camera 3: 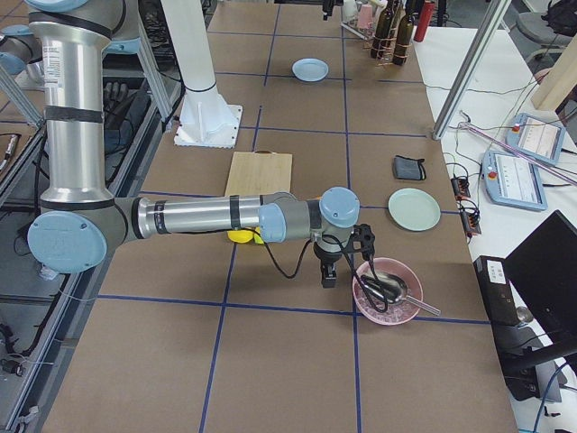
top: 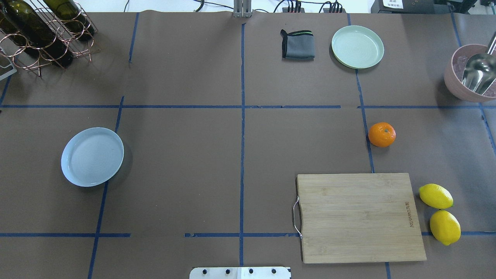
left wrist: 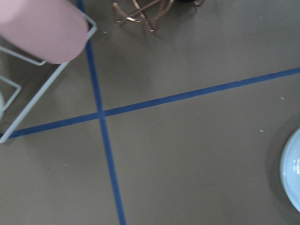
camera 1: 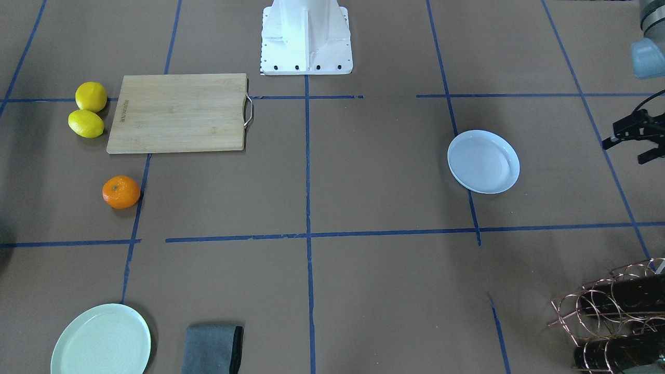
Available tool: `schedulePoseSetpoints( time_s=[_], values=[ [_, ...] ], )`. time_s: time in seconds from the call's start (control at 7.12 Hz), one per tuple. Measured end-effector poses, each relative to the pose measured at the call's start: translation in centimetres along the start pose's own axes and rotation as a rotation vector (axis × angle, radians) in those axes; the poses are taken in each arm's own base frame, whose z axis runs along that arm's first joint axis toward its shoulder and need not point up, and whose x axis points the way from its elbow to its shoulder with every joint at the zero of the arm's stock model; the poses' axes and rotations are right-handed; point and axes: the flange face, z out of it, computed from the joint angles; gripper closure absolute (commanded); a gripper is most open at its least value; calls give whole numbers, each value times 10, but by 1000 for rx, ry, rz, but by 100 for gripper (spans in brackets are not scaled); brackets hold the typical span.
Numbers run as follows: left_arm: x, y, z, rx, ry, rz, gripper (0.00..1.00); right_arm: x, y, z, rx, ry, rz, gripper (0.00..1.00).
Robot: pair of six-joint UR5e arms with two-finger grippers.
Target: Pick orange to plate
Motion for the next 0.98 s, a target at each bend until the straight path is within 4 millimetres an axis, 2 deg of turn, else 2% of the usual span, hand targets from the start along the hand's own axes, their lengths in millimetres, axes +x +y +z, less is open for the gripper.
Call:
schedulePoseSetpoints(
  time_s=[0.28,0.42,0.7,0.84,0.98],
  values=[
    [63,-1,67,51,-40,-155,8,-7,-1,4,0,-1,-19,0],
    [80,3,89,64,-54,-198,13,-11,-3,6,1,1,-35,0],
    [95,16,129,43,-95,-205,23,-18,-4,12,-3,-1,-55,0],
    [99,20,138,32,-101,-201,30,-19,-4,13,-6,-5,-56,0],
    [102,22,144,24,-102,-196,53,-20,-4,15,-10,-7,-57,0]
  ],
)
